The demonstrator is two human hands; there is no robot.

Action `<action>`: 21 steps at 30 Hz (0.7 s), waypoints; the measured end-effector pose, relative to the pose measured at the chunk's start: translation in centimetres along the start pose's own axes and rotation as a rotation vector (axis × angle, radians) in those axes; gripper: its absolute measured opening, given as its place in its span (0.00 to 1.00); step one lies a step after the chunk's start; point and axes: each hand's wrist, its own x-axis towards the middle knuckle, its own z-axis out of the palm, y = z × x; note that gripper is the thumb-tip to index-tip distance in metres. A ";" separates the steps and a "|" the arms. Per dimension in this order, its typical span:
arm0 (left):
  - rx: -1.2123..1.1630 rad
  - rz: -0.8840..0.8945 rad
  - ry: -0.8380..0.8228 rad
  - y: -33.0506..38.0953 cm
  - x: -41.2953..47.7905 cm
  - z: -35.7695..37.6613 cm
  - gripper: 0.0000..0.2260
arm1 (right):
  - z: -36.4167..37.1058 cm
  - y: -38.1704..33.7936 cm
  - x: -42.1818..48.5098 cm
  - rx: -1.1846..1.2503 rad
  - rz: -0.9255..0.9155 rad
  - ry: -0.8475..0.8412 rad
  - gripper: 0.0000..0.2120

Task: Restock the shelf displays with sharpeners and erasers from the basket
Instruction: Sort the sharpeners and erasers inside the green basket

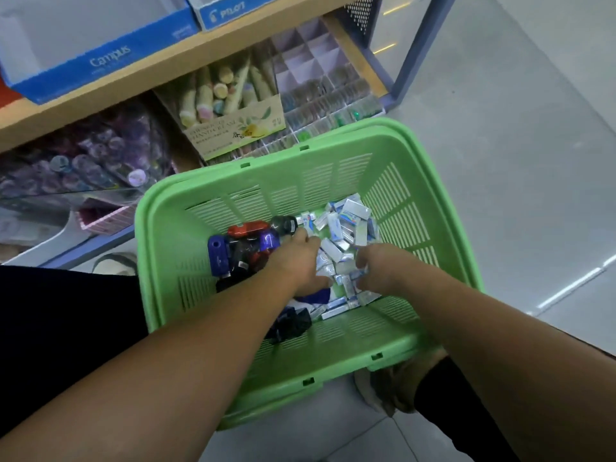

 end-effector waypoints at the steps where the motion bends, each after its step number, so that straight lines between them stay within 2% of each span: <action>1: 0.021 -0.022 0.013 0.2 0.1 0.4 0.44 | 0.0 0.3 0.1 0.034 0.004 0.021 0.19; 4: -0.027 -0.122 -0.079 0.9 0.8 0.6 0.46 | 0.1 0.4 0.7 0.192 0.012 0.044 0.23; 7: -0.043 -0.175 -0.198 1.2 1.5 0.2 0.51 | 0.1 0.3 1.2 0.232 0.035 0.022 0.25; 11: -0.013 -0.182 -0.124 1.4 1.9 0.8 0.51 | 0.1 0.5 1.6 0.316 0.052 0.041 0.25; 15: -0.163 -0.217 -0.057 0.6 2.4 1.1 0.42 | 0.3 0.7 2.1 0.342 0.058 0.047 0.24; 21: -0.030 -0.112 -0.146 0.5 2.1 1.6 0.40 | 0.4 1.0 2.4 0.305 0.041 0.066 0.20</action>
